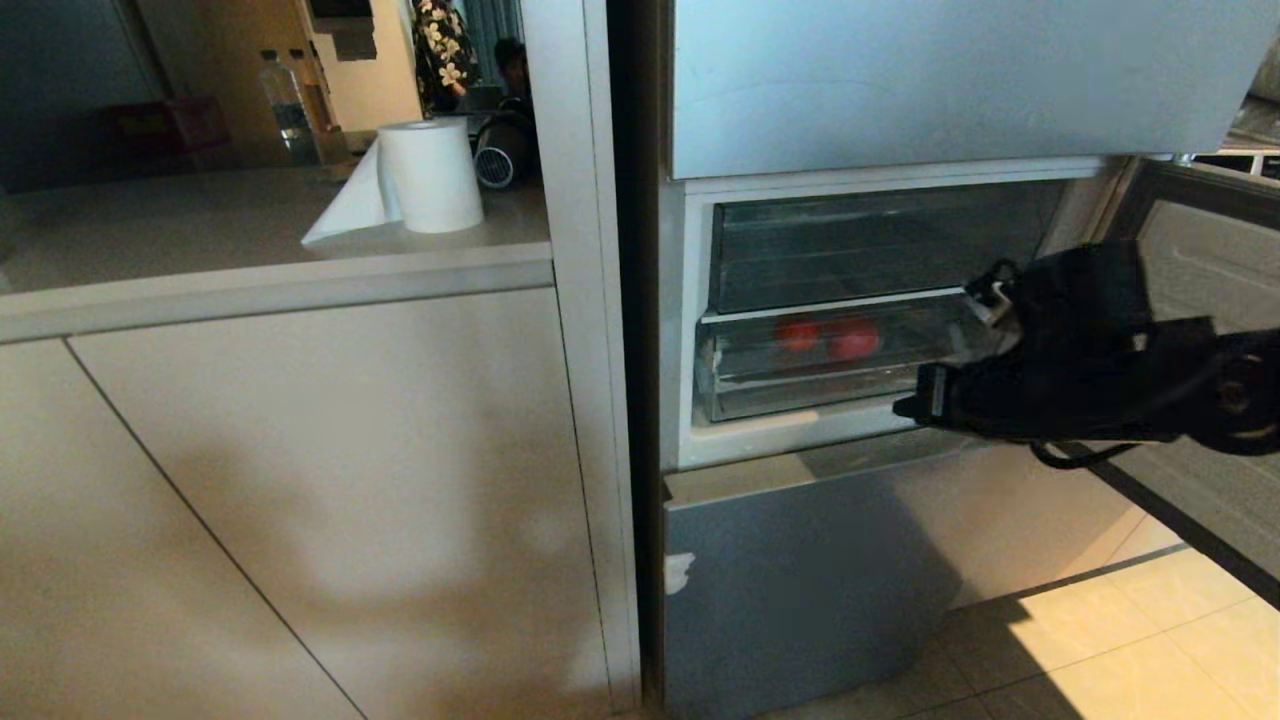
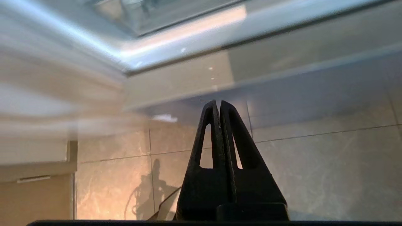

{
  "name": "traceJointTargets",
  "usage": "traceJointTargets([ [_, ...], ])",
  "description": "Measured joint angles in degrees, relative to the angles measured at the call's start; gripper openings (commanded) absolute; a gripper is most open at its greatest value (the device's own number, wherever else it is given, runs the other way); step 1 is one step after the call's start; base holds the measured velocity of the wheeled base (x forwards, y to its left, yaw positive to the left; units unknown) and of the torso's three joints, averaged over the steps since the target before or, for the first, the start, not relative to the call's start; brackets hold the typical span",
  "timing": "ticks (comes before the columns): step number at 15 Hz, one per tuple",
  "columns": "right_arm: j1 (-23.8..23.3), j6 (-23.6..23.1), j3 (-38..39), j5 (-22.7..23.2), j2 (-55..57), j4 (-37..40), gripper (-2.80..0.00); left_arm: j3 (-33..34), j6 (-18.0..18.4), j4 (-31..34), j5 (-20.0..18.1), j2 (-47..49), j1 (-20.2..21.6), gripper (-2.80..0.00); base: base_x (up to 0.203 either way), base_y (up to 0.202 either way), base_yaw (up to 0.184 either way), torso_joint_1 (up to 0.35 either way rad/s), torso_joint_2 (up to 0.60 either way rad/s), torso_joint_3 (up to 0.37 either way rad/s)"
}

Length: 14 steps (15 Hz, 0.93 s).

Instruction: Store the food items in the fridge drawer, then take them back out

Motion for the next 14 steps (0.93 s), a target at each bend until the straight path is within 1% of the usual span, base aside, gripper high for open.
traceJointTargets([
  [4, 0.0, -0.6, 14.0, -0.6, -19.8, 0.0, -2.8, 0.0, 0.0, 0.0, 0.0, 0.0, 0.0, -2.8, 0.0, 0.0, 0.0, 0.0, 0.0, 0.0],
  [9, -0.1, -1.2, 31.0, -5.1, -45.9, 0.0, -2.8, 0.0, 0.0, 0.0, 0.0, 0.0, 0.0, -2.8, 0.0, 0.0, 0.0, 0.0, 0.0, 0.0],
  [11, -0.3, -3.1, 37.9, -7.1, -56.7, 0.1, -2.8, 0.0, 0.0, 0.0, 0.0, 0.0, 0.0, -2.8, 0.0, 0.0, 0.0, 0.0, 0.0, 0.0],
  [14, -1.6, -9.1, 49.0, -11.2, -71.6, 0.0, -2.8, 0.0, 0.0, 0.0, 0.0, 0.0, 0.0, -2.8, 0.0, 0.0, 0.0, 0.0, 0.0, 0.0],
])
